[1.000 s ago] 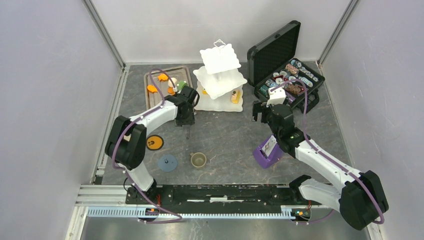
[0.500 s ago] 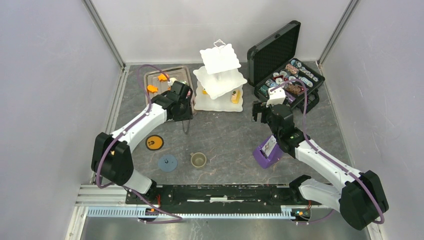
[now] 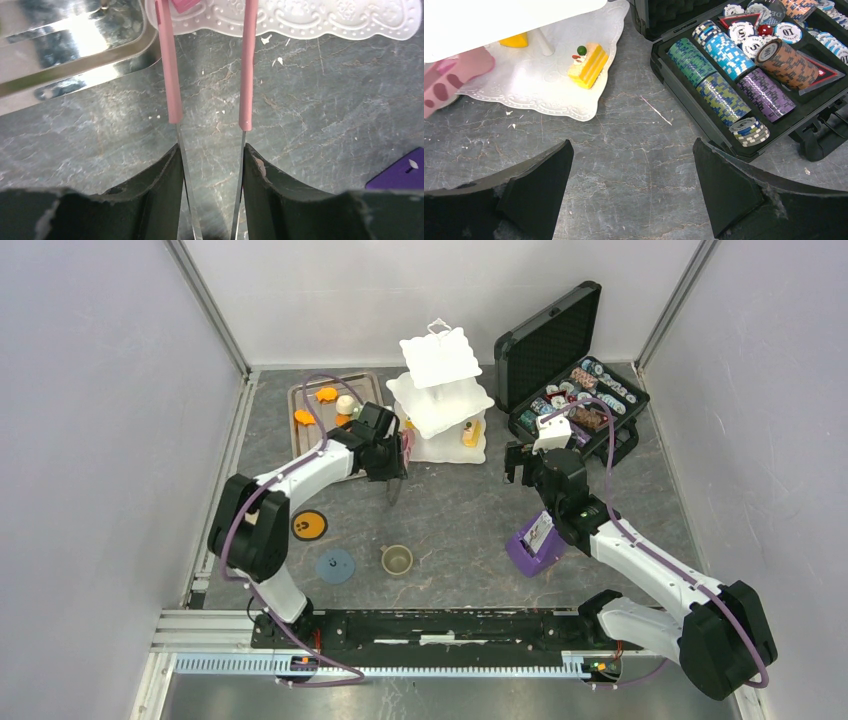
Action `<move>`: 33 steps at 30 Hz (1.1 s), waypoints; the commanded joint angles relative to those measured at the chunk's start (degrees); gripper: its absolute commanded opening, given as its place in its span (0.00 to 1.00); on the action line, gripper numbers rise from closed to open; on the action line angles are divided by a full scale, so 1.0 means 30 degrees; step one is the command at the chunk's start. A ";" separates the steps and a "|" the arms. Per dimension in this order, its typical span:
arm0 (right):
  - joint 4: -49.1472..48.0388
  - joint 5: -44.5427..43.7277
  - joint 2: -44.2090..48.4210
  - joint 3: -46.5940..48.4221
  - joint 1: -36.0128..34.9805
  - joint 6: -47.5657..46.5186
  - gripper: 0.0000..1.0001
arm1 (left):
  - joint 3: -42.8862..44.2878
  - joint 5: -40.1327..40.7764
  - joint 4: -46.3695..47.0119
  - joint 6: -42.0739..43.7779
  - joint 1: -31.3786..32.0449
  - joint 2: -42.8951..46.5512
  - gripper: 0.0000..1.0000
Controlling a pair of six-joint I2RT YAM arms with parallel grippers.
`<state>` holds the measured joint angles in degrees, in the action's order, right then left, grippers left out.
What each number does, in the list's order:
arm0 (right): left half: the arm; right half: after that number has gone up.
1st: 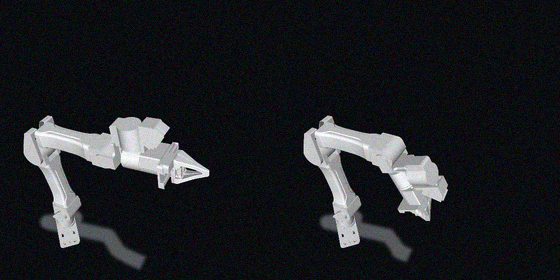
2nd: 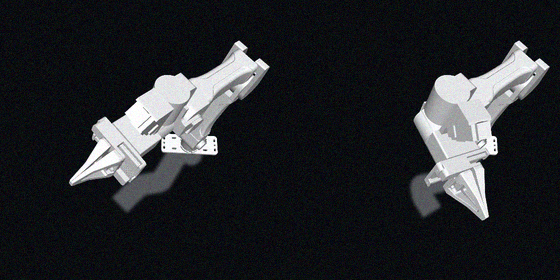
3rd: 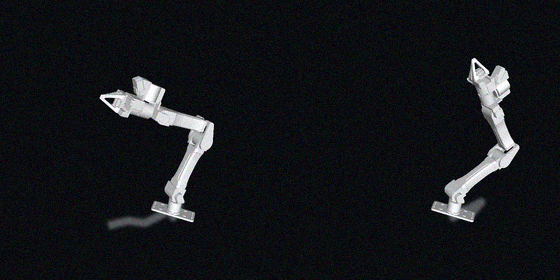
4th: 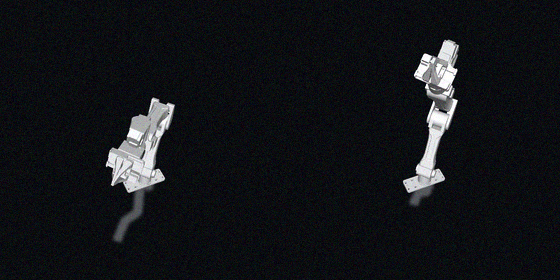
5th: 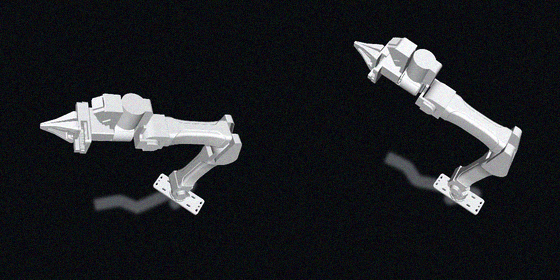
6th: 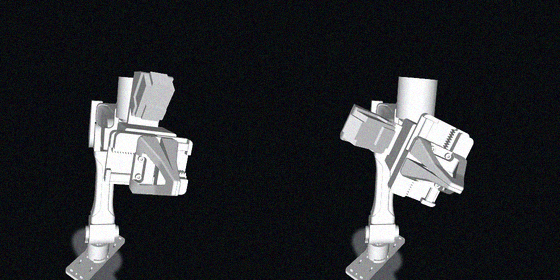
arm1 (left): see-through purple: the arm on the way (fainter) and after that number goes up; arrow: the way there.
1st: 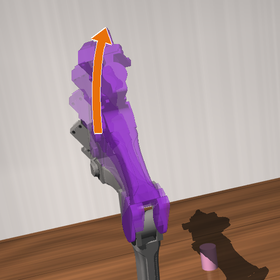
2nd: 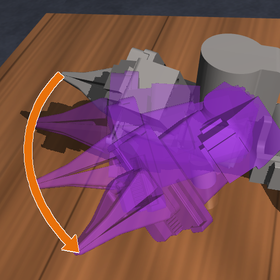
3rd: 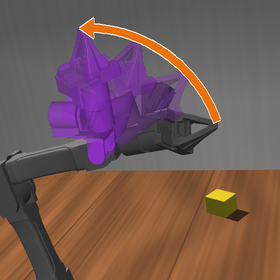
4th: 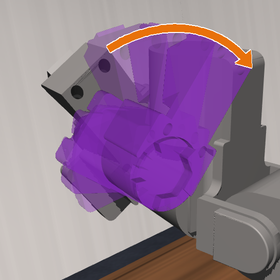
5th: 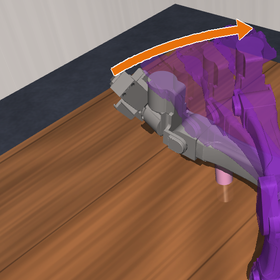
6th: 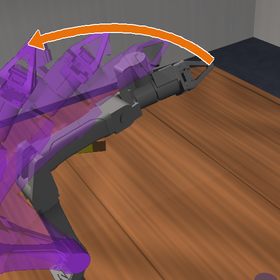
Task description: Serve the afternoon tea
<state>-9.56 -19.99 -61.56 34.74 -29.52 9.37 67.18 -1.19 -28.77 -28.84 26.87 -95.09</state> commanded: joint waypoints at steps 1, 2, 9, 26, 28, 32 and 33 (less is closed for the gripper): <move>-0.0705 -0.0306 0.0276 -0.0096 -0.0063 0.0025 0.98 | 0.1262 0.0008 0.1598 0.1193 0.0311 -0.1156 0.34; -0.0694 -0.0313 0.0260 -0.0092 -0.0069 0.0041 0.98 | 0.1321 0.0172 0.1747 0.1303 0.0351 -0.1352 0.34; -0.0797 -0.0289 0.0069 -0.0125 -0.0066 0.0042 0.98 | 0.1894 0.0954 0.1721 0.1818 0.0436 -0.1995 0.49; -0.0791 -0.0287 -0.0027 -0.0118 -0.0063 0.0040 0.98 | 0.1765 0.1223 0.0910 0.2436 0.0454 -0.0997 0.63; -0.0790 -0.0299 -0.0017 -0.0111 -0.0071 0.0020 0.98 | 0.1542 0.1436 0.0777 0.2465 0.0447 -0.0521 0.63; -0.0854 -0.0195 -0.0073 -0.0122 -0.0078 0.0086 0.98 | 0.1063 0.1198 0.0817 0.2835 0.0448 -0.0198 0.74; -0.0879 -0.0164 -0.0078 -0.0134 -0.0080 0.0095 0.98 | 0.0928 0.0938 0.1000 0.2874 0.0448 -0.0221 0.79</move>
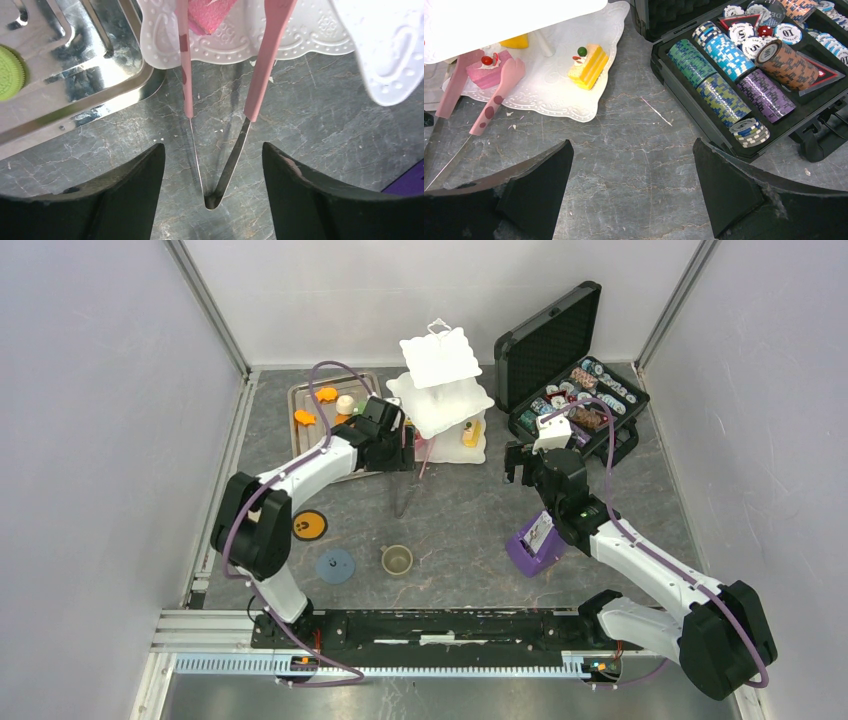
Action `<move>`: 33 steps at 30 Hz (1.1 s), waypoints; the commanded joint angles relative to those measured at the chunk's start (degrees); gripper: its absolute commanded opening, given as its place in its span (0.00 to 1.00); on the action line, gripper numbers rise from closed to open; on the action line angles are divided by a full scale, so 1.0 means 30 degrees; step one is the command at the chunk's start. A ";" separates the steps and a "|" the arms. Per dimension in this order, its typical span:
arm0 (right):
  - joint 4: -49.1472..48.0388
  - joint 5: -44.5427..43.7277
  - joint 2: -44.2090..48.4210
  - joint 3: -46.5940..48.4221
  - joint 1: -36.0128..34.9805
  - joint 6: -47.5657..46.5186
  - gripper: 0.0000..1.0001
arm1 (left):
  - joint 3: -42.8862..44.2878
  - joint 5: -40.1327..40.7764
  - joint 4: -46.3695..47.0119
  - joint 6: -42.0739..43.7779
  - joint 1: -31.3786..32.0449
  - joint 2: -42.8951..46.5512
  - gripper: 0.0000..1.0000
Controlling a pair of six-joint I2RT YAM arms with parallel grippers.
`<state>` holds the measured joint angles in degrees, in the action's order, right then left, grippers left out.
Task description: Serve the afternoon tea
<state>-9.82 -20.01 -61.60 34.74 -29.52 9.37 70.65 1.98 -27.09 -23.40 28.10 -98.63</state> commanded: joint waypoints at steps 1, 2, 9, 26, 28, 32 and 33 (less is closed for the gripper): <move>-0.0797 -0.0139 -0.0066 -0.0154 -0.0083 0.0101 0.98 | -0.0532 -0.0379 0.0806 0.1021 0.0079 0.0918 0.84; -0.0812 -0.0110 -0.0061 -0.0153 -0.0062 0.0107 0.98 | -0.0966 -0.0576 0.1465 0.0954 0.0172 0.0948 0.88; -0.0797 -0.0084 -0.0007 -0.0177 -0.0063 0.0124 0.98 | -0.3055 0.1806 0.5881 0.0545 0.1904 -0.0163 0.97; -0.0945 0.0068 -0.0071 -0.0272 -0.0080 0.0166 0.98 | -0.3657 0.7449 0.8199 0.1457 0.3701 -0.2839 0.74; -0.0880 0.0001 -0.0047 -0.0222 -0.0072 0.0157 0.98 | -0.3688 0.7456 0.8272 0.1513 0.3701 -0.2612 0.69; -0.0867 -0.0020 -0.0067 -0.0214 -0.0066 0.0156 0.98 | -0.3768 0.7525 0.8266 0.1672 0.3701 -0.1877 0.65; -0.0859 -0.0009 -0.0090 -0.0219 -0.0071 0.0153 0.98 | -0.3818 0.7594 0.8256 0.1676 0.3701 -0.1696 0.64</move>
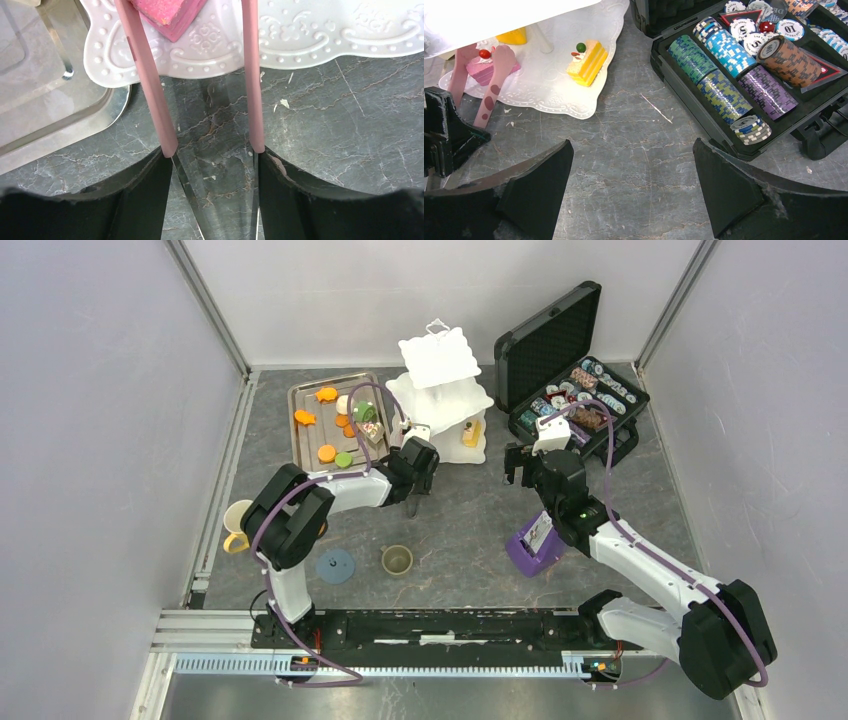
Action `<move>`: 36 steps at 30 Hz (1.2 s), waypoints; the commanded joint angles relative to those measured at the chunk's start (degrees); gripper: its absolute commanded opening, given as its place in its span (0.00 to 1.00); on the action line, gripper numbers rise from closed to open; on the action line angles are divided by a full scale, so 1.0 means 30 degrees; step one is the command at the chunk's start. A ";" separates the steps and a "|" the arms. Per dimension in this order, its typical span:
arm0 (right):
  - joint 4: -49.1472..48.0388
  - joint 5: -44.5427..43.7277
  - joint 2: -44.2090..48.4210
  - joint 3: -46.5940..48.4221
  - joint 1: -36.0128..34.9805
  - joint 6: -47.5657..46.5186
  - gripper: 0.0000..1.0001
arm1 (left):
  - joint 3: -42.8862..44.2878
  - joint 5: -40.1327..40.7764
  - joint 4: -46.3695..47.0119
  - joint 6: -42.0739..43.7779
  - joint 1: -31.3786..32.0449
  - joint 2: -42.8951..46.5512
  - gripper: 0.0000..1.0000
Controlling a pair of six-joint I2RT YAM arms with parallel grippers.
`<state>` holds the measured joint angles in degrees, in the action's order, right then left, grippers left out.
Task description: Serve the afternoon tea
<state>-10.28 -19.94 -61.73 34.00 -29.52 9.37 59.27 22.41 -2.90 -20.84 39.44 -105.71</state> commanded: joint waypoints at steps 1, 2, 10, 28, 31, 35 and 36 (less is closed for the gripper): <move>-0.0730 -0.0016 -0.0047 0.0024 -0.0071 0.0158 0.98 | -0.0066 0.0861 0.0189 0.0849 -0.0081 0.0874 0.64; -0.0730 -0.0028 -0.0048 0.0049 -0.0072 0.0144 0.98 | -0.0137 0.0903 0.0186 0.0879 -0.0081 0.1068 0.63; -0.0670 0.0006 -0.0012 0.0035 -0.0089 0.0184 0.98 | -0.0479 0.0546 -0.0121 0.0839 -0.0110 0.2560 0.62; -0.0644 -0.0009 0.0087 0.0050 -0.0092 0.0116 0.98 | -0.0599 -0.0746 -0.2004 -0.0070 -0.0900 0.5271 0.62; -0.0608 -0.0002 0.0044 0.0090 -0.0088 0.0128 0.98 | -0.0834 -0.0908 -0.2931 -0.0084 -0.1072 0.6155 0.61; -0.0512 -0.0029 0.0038 0.0151 -0.0086 0.0128 0.98 | -0.1481 -0.0998 -0.4495 -0.0135 -0.1476 0.7593 0.60; -0.0484 -0.0021 0.0048 0.0183 -0.0078 0.0091 0.98 | -0.1665 -0.1033 -0.5046 -0.0212 -0.1666 0.8103 0.60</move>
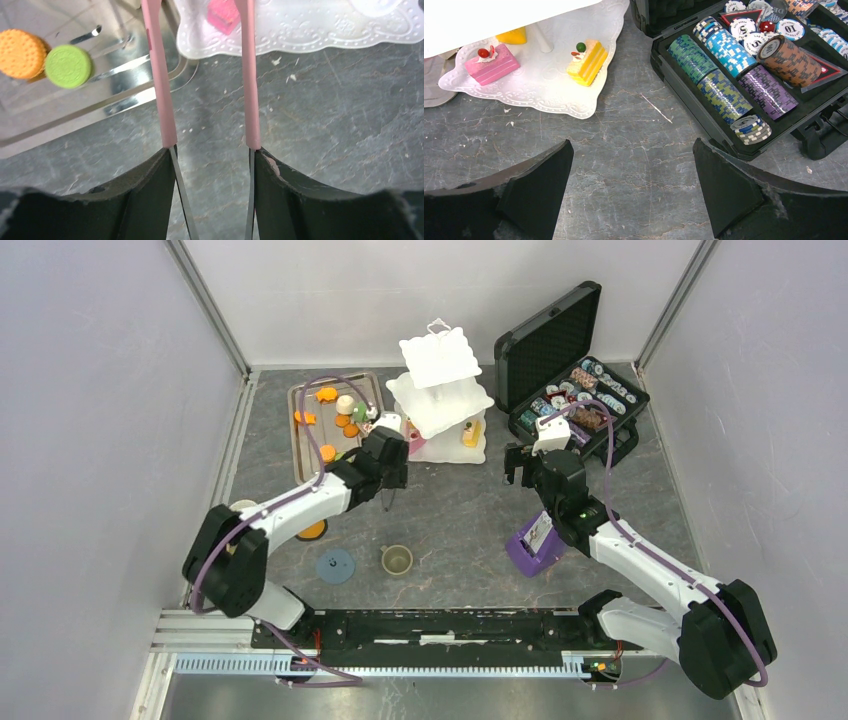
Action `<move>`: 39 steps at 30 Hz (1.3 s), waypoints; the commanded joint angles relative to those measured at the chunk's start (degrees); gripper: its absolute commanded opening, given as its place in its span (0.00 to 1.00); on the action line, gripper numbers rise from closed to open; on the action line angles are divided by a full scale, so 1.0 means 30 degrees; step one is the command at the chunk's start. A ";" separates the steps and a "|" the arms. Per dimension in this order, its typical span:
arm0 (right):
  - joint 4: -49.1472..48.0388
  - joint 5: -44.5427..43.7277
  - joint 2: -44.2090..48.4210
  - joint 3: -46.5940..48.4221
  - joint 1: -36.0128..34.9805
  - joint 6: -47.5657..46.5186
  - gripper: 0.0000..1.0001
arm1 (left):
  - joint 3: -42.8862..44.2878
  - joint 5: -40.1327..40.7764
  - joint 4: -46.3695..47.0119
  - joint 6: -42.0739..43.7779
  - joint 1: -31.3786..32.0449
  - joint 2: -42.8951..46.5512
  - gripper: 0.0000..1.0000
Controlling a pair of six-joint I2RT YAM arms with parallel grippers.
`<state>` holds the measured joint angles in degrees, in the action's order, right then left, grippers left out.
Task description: Serve the afternoon tea
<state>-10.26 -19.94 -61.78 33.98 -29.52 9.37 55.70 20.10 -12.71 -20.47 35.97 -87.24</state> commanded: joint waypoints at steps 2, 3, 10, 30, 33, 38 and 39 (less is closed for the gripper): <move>-0.0480 -0.0016 0.0049 0.0221 -0.0065 0.0103 0.98 | -0.0785 -0.0916 -0.2694 -0.0574 -0.1381 0.2860 0.60; -0.0503 -0.0029 0.0036 0.0218 -0.0090 0.0101 0.98 | -0.0867 -0.1684 -0.3159 -0.0784 -0.1974 0.3326 0.60; -0.0564 0.0248 -0.0092 0.0218 -0.0092 0.0129 0.98 | 0.0817 -0.8340 -0.5736 -0.1666 -0.6597 0.3915 0.61; -0.0444 0.0141 -0.0184 0.0335 -0.0089 -0.0046 0.98 | 0.5570 -1.1182 -0.5867 -0.4955 -0.7946 -0.2315 0.61; -0.0446 0.0093 -0.0237 0.0335 -0.0086 -0.0050 0.98 | 0.5947 -1.1073 -0.5871 -0.4839 -0.7946 -0.2936 0.61; -0.0467 0.0062 -0.0333 0.0335 -0.0087 -0.0062 0.98 | 0.6367 -1.0724 -0.5761 -0.4593 -0.7947 -0.3559 0.62; -0.0502 0.0104 -0.0340 0.0335 -0.0082 -0.0046 0.98 | 0.6448 -1.0680 -0.5732 -0.4576 -0.7946 -0.3657 0.62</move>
<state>-10.24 -19.51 -62.54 34.00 -29.52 9.32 71.85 -11.68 -32.40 -32.84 12.34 -97.43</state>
